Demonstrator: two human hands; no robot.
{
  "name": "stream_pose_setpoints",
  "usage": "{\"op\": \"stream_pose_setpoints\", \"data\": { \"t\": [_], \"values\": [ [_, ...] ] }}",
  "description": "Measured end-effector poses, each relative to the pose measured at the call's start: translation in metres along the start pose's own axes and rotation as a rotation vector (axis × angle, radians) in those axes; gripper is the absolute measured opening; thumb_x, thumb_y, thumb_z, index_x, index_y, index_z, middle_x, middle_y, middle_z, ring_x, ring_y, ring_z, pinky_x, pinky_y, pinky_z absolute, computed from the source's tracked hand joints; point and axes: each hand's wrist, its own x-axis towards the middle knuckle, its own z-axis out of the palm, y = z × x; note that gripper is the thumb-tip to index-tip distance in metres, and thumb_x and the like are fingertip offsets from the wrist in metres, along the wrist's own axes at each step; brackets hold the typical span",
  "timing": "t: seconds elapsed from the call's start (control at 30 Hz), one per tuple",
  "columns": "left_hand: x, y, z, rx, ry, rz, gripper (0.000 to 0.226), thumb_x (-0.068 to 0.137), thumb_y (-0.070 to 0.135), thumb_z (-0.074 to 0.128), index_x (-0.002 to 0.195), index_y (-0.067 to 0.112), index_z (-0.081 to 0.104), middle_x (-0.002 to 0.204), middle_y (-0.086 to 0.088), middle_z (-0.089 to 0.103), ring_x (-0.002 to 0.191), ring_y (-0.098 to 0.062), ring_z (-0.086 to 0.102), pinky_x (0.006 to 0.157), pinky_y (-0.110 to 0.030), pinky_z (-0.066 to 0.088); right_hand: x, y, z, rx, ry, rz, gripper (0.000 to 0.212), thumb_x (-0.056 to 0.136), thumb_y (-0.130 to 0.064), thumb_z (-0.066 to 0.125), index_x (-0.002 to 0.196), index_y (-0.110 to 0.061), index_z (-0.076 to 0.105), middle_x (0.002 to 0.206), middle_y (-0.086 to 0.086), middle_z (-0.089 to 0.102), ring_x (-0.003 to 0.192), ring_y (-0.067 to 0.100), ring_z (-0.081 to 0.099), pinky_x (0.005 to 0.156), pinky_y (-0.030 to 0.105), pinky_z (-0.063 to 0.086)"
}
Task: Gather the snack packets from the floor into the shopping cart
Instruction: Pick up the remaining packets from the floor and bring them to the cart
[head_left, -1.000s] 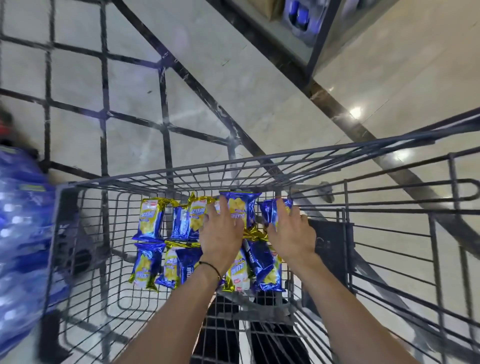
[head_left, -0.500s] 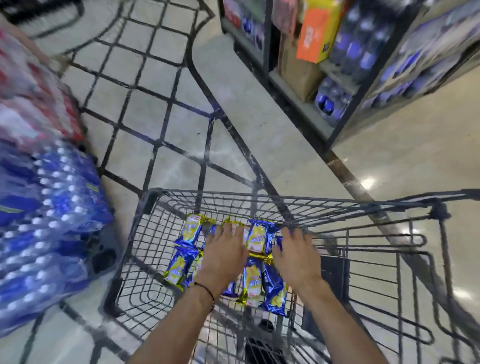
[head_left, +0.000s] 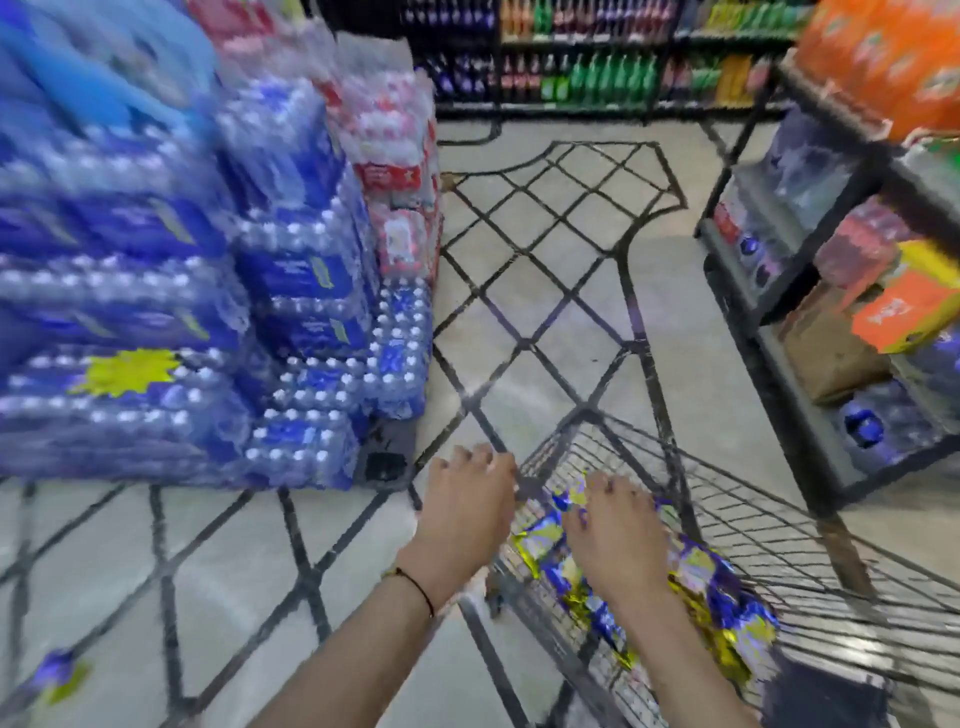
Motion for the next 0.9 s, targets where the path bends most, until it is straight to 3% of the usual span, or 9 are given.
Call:
{"op": "stream_pose_setpoints", "data": {
  "t": [0.1,0.27,0.43,0.6,0.77,0.9],
  "values": [
    [-0.063,-0.075,-0.017,-0.007,0.055,-0.156,0.028,0.078,0.034,0.057,0.102,0.020,0.058,0.094,-0.002,0.058,0.081,-0.030,0.056,0.063,-0.040,0.041,-0.013,-0.095,-0.006,0.011,0.049,-0.125,0.035,0.082,-0.035,0.043,0.101,-0.011,0.060,0.093,0.018,0.062,0.088,0.039,0.058,0.072,0.049,0.050],
    [-0.174,-0.185,-0.040,-0.009,0.065,-0.457,0.026,0.078,0.032,0.059,0.101,0.022,0.057,0.096,-0.003,0.058,0.086,-0.030,0.059,0.064,-0.042,0.048,-0.045,-0.247,-0.006,0.092,0.010,-0.373,0.053,0.092,-0.039,0.049,0.141,-0.020,0.040,0.123,0.011,0.056,0.113,0.034,0.049,0.088,0.044,0.047],
    [-0.262,-0.269,-0.069,-0.064,0.041,-0.774,0.043,0.081,0.033,0.055,0.124,0.024,0.051,0.109,-0.002,0.061,0.101,-0.031,0.059,0.080,-0.047,0.046,-0.076,-0.371,-0.002,0.144,-0.026,-0.608,0.046,0.092,-0.040,0.050,0.134,-0.023,0.039,0.121,0.008,0.055,0.114,0.032,0.050,0.084,0.043,0.048],
    [-0.326,-0.341,-0.086,-0.033,0.054,-0.997,0.043,0.082,0.036,0.058,0.123,0.022,0.054,0.107,-0.004,0.060,0.100,-0.031,0.060,0.077,-0.045,0.047,-0.093,-0.481,0.008,0.100,-0.070,-0.856,0.049,0.088,-0.041,0.043,0.132,-0.019,0.044,0.117,0.011,0.059,0.111,0.035,0.051,0.085,0.045,0.048],
    [-0.373,-0.403,-0.108,-0.033,0.019,-1.199,0.040,0.096,0.037,0.041,0.132,0.021,0.040,0.124,-0.005,0.051,0.116,-0.032,0.049,0.091,-0.045,0.041,-0.108,-0.585,0.017,0.090,-0.129,-1.047,0.056,0.086,-0.036,0.054,0.137,-0.014,0.045,0.113,0.016,0.062,0.104,0.040,0.056,0.084,0.048,0.049],
    [-0.413,-0.449,-0.120,-0.041,0.036,-1.345,0.042,0.096,0.039,0.040,0.136,0.025,0.039,0.129,0.000,0.050,0.116,-0.028,0.049,0.089,-0.043,0.043,-0.120,-0.668,0.019,0.043,-0.196,-1.193,0.055,0.093,-0.041,0.047,0.142,-0.022,0.034,0.126,0.008,0.055,0.118,0.032,0.050,0.091,0.043,0.045]
  ]
}}
